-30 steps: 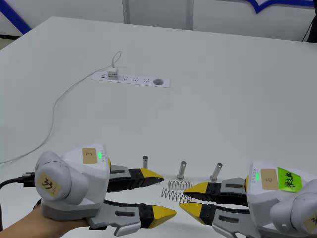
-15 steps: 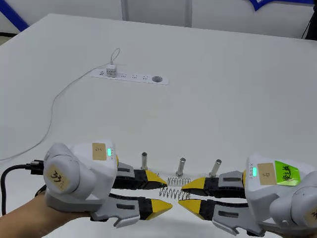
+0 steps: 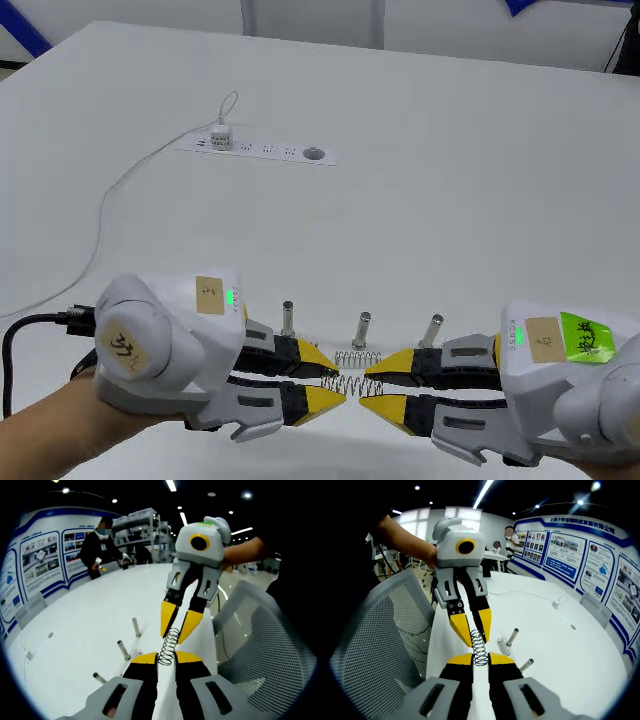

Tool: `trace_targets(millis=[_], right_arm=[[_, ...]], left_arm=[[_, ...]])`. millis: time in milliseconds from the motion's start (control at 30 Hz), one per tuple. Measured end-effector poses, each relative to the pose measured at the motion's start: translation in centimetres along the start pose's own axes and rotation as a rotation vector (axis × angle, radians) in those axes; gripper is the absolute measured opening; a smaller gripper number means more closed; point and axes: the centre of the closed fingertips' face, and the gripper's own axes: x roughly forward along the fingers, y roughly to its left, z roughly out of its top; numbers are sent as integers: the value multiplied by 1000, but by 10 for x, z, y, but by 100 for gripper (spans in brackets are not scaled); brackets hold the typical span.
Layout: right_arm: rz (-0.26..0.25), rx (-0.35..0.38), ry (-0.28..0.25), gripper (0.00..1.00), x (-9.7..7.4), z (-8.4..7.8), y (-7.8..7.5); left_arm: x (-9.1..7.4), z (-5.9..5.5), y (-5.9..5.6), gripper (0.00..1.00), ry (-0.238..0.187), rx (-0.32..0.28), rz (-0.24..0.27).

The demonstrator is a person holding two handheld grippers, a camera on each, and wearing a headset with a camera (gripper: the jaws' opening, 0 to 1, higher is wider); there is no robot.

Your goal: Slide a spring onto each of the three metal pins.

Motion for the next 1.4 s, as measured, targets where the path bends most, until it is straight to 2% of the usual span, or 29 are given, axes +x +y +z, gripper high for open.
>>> trace_targets(millis=[133,467,567,700,733,767,900,1033,1133,1267,1400], right_arm=[[4,0,-2,11,0,0,0],[29,83,-40,13,-4,4,-2],[32,119,-33,17,-2,0,-4],[53,120,-39,15,-2,1,1],[88,123,-43,12,-2,2,8],[74,128,-39,12,-2,1,5],[88,167,-51,12,-4,3,7],[92,175,-65,11,-7,7,7],[94,188,-82,11,-10,11,5],[98,214,-136,11,-14,22,4],[105,228,-168,11,-13,30,6]], left_arm=[[0,0,-1,10,0,68,2],[-3,4,-4,9,-29,70,-22],[-4,8,-6,9,-50,68,-36],[-5,7,-8,9,-51,77,-38],[-5,7,-8,9,-53,77,-34],[-5,7,-8,9,-50,76,-39],[-4,5,-9,9,-46,82,-39],[-4,6,-8,10,-40,87,-28],[-3,7,-7,10,-42,86,-20],[-3,8,-8,10,-42,84,-22],[0,7,-8,9,-23,101,-21]])
